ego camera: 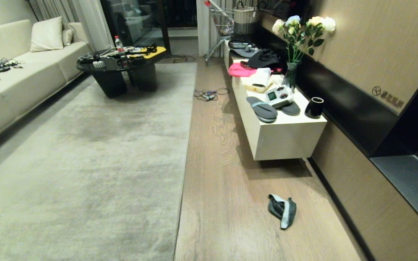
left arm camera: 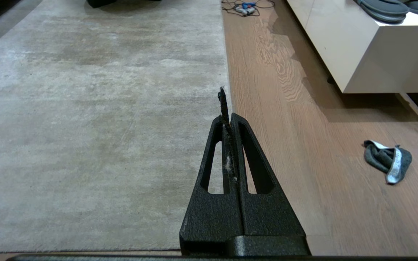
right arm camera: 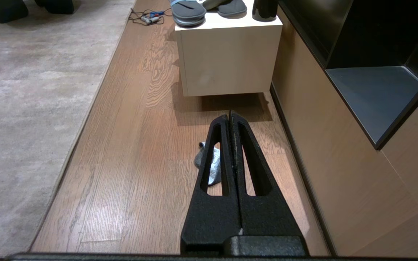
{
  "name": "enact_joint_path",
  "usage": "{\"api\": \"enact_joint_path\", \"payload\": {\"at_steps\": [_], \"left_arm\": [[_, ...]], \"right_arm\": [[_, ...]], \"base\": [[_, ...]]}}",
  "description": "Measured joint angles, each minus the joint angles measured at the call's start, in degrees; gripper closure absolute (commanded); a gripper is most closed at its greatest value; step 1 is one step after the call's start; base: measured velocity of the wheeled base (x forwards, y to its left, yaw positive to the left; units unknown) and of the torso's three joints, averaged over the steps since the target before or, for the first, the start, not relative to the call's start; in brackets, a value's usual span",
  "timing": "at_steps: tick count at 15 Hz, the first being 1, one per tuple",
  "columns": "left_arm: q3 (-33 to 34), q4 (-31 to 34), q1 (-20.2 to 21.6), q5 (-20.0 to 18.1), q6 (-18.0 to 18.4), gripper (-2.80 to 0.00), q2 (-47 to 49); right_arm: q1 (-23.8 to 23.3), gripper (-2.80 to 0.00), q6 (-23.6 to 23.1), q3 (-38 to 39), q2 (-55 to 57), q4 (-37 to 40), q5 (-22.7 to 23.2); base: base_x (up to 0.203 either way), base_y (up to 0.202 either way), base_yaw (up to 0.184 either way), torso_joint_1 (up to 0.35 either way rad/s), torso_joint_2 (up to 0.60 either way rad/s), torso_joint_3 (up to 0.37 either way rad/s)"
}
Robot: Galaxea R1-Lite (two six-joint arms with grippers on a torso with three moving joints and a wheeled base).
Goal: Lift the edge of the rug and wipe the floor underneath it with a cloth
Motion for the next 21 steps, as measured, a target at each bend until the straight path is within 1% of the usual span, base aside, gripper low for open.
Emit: {"api": "enact_joint_path", "payload": {"at_steps": [17,21], "left_arm": [[0.00,0.02,0.00,-0.01,-0.01,0.00,0.00],[0.00,-0.02,0.00,-0.04,-0.03,0.00,0.00]], "right_arm": [[0.00,0.00,-0.33,0.00,0.00,0.09,0.09],[0.00,0.00,-0.48,0.00,0.00,0.12,0.11]], "base": [[0.000,0.000,0.000,0.000,0.00,0.000],[0.000,0.000,0.000,-0.018,-0.28,-0.310]]}}
